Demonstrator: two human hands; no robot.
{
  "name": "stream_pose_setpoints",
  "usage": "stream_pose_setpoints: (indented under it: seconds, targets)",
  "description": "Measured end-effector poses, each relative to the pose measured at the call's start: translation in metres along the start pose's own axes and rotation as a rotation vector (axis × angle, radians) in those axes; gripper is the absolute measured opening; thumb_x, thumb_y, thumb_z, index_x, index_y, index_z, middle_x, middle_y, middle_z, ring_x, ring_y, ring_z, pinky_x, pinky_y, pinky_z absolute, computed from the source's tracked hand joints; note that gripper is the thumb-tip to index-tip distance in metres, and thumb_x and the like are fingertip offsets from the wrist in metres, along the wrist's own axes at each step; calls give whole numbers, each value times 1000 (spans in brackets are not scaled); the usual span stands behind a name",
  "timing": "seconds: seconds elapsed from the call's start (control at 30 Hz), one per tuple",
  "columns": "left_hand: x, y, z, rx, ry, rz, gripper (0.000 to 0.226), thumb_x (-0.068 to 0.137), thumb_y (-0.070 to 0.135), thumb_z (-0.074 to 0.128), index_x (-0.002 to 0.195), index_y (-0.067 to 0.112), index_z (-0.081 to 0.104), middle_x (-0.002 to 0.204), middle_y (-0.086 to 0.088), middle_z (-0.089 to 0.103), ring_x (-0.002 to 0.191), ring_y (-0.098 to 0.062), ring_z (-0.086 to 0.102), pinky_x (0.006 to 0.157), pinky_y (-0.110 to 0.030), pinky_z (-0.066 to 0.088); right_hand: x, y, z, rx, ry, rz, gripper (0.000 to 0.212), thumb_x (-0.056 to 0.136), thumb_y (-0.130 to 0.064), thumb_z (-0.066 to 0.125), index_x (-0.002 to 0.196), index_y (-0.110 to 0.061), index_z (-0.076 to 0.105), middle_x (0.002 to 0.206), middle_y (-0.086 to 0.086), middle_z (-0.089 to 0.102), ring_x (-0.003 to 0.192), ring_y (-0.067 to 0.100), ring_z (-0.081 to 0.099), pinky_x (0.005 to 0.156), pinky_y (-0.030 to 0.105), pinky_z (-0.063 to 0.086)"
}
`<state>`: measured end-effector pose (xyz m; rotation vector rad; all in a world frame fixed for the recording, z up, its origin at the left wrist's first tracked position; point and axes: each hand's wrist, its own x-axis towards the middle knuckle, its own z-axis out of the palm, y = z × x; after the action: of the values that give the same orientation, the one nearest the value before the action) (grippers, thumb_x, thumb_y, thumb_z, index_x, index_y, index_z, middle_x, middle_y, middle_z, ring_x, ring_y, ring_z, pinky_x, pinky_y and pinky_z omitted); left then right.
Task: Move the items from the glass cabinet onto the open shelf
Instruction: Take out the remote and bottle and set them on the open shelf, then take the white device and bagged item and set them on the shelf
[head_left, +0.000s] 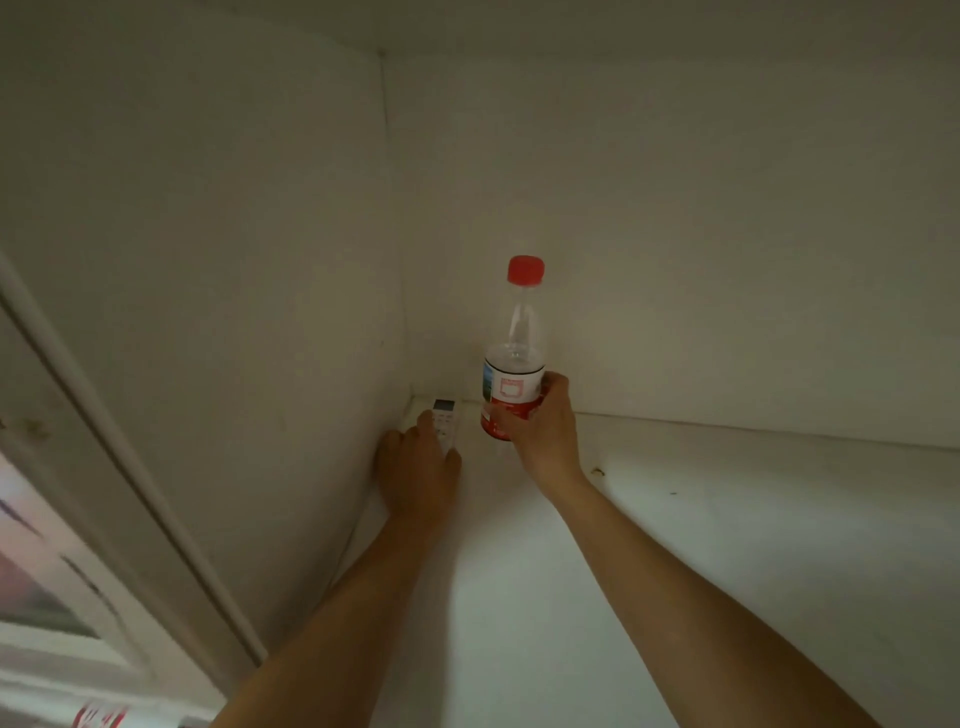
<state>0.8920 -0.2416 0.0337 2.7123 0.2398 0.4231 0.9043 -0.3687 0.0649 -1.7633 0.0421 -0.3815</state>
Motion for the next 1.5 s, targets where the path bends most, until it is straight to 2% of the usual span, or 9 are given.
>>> stream_pose_setpoints:
  seconds: [0.33,0.63,0.73,0.87,1.07,1.13,1.2,1.33,1.5]
  targets:
    - [10,6,6,-13,-12,3,53,86,30,51,133,12,35,122,-14,58,112,-33,45,90,-38,36,10,3,1,13,-18,-48,64,66,-9,78,118,-6,41,107,4,53,84,9,53,54,-1,41]
    - [1,5,1,-73,2,42,58,85,34,54,134,11,34,136,-16,45,122,-34,37,100,-41,30,9,0,0,-12,-54,-20,65,67,-11,77,121,-13,40,102,-6,53,87,8,56,62,9,44]
    - [-6,5,-4,-108,26,87,57,84,31,56,132,8,37,138,-19,42,124,-37,36,103,-44,29,6,2,-7,-80,-86,-26,65,73,-14,73,127,-9,39,114,1,54,103,16,55,79,20,45]
    - [-20,7,-17,-153,121,201,47,81,21,61,122,2,50,124,-21,56,114,-39,48,92,-45,39,-7,9,-26,-206,-55,11,64,84,-25,62,137,-12,28,139,12,42,124,24,43,103,40,38]
    - [-44,27,-31,-210,138,444,34,78,15,65,109,3,59,101,-19,67,93,-37,61,77,-40,48,-36,3,-80,-376,40,-141,44,89,-21,53,131,-13,40,133,10,47,123,23,44,103,39,38]
    - [-55,42,-33,-242,132,532,30,77,18,61,105,6,60,94,-17,68,85,-35,63,70,-37,50,-49,0,-103,-480,50,-212,41,90,-21,51,129,-13,42,131,9,49,123,22,43,102,30,35]
    - [-66,62,-35,-270,108,616,35,79,29,49,104,9,61,96,-14,69,87,-33,64,73,-37,50,-64,-5,-130,-600,71,-273,39,91,-21,48,128,-13,43,131,8,49,123,22,42,98,24,29]
    - [-96,111,-33,-241,19,788,46,78,38,37,106,11,62,104,-10,69,95,-31,62,81,-39,48,-102,-13,-193,-763,148,-307,38,91,-18,47,128,-10,44,131,9,51,123,24,43,100,29,33]
    - [-157,175,-23,-363,-112,877,30,87,24,55,116,14,57,118,-7,63,112,-27,53,93,-37,40,-162,-17,-288,-934,251,-241,36,92,-16,46,127,-9,46,130,9,54,122,24,45,101,30,34]
